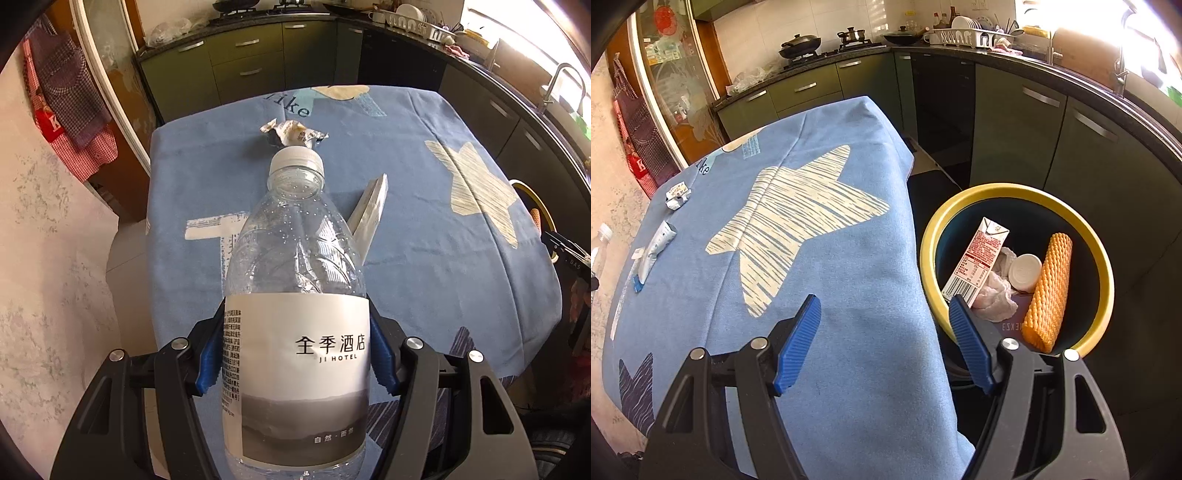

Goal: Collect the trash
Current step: 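Carry the water bottle over the bin and open the left tool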

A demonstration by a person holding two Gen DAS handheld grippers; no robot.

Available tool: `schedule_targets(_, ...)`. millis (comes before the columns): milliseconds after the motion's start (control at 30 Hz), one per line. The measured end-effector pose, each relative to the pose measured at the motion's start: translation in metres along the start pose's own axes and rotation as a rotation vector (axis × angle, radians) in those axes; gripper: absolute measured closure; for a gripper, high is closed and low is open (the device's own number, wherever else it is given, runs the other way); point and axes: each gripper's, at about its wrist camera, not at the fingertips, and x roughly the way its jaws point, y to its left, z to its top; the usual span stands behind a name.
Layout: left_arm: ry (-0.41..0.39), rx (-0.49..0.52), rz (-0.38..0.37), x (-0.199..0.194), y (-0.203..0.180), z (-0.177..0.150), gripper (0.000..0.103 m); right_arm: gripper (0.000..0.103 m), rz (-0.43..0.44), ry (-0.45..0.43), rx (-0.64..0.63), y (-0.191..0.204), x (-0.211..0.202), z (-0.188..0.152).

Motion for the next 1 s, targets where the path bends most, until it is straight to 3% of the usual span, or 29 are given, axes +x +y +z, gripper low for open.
schedule_targets(200, -0.071, 0.121, -0.067, -0.028, -0.053, 0.011, 0.038, 0.035, -0.036, -0.046, 0.037, -0.018, -0.022, -0.002)
schedule_targets(500, -0.108, 0.394, -0.271, -0.026, -0.193, 0.055, 0.038, 0.033, -0.156, -0.113, 0.227, -0.103, -0.056, -0.017)
schedule_targets(733, -0.045, 0.538, -0.429, 0.009, -0.324, 0.098, 0.038, 0.033, -0.183, -0.107, 0.324, -0.156, -0.061, -0.041)
schedule_targets(1000, 0.023, 0.618, -0.47, 0.073, -0.448, 0.13, 0.038, 0.033, -0.184, -0.084, 0.408, -0.197, -0.058, -0.063)
